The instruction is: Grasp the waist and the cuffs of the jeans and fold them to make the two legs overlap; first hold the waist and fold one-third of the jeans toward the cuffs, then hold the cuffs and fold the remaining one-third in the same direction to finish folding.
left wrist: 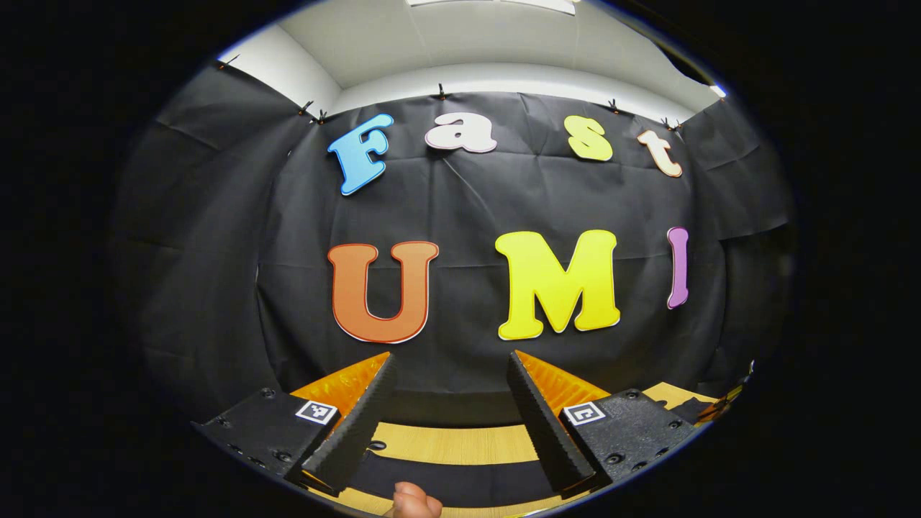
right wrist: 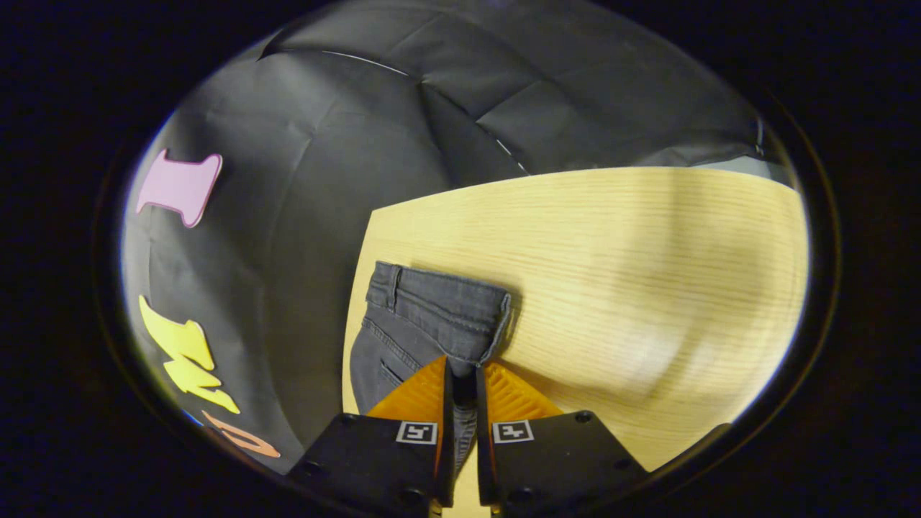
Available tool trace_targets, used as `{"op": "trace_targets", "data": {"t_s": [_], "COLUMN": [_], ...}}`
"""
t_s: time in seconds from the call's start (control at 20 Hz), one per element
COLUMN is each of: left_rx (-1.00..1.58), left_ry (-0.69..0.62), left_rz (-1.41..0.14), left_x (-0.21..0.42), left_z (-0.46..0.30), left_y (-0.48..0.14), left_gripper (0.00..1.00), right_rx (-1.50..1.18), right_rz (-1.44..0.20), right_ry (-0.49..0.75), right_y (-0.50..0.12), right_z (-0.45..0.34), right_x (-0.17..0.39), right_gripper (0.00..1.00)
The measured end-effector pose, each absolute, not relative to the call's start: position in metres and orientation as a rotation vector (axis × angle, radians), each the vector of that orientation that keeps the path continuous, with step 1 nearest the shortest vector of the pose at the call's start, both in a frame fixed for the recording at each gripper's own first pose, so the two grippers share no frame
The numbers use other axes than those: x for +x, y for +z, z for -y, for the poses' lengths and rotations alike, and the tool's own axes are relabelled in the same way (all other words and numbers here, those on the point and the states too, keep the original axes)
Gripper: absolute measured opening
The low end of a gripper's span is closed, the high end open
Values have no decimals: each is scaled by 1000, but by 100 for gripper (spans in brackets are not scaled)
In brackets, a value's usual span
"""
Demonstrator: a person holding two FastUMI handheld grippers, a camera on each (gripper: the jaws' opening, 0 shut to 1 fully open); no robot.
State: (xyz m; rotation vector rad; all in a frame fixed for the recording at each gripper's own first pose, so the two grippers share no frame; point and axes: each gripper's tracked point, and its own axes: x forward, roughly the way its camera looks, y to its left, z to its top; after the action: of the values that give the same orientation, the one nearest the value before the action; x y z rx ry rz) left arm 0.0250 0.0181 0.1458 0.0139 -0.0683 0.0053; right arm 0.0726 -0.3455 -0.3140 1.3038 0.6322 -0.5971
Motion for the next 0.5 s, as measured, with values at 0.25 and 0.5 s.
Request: {"op": "trace_targets", "data": {"t_s": [0.25,0.5], "left_rx": [16,29], "left_ry": [8,4], "left_rz": [63,54], "left_x": [19,13], "left_z": [-24,-30], "left_y": [145,140], "left_gripper": [98,98], "right_rx": [1107,799], "right_rz": [-603,-557], "right_ry": [-536,-437], "right_y": [-283,-223], "right_z": [340,317], "right_x": [81,104], "right_gripper": [13,13]}}
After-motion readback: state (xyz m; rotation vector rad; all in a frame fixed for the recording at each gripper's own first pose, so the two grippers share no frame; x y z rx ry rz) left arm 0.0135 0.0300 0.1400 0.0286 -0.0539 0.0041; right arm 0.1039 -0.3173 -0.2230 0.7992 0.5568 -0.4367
